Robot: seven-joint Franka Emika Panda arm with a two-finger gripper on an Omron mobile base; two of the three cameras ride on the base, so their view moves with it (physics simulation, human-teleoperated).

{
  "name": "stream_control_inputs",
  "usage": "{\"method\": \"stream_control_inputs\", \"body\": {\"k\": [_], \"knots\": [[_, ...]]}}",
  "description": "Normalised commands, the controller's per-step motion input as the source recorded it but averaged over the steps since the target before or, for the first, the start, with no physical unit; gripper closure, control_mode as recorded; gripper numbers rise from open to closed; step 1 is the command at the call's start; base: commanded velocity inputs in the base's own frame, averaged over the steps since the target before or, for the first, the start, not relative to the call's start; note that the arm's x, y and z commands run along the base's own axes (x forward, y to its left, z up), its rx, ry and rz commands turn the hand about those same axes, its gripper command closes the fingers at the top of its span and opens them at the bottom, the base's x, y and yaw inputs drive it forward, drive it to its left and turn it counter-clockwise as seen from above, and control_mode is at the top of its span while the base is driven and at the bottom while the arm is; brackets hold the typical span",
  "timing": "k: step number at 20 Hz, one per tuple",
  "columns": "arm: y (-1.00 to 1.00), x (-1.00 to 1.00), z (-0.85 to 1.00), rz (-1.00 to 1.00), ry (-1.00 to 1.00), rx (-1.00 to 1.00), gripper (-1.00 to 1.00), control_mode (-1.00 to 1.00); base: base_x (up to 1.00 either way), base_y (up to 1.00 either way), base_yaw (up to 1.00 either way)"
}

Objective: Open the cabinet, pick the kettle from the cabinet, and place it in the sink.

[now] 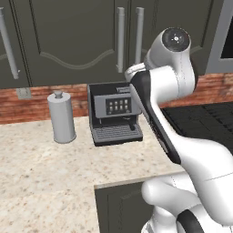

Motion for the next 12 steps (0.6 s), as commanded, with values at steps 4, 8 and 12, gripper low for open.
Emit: {"method": "stream_control_inputs", "body": {"k": [4,8,12], "knots": [[0.02,0.15,0.12,0.00,0.00,0.00,-1.00,-1.00,0.00,0.00,0.00],[0.00,0.20,0.11,0.00,0.00,0.00,-1.00,-1.00,0.00,0.00,0.00],[0.00,0.26,0.06,0.00,-0.01,0.00,-1.00,-1.00,0.00,0.00,0.00]]}}
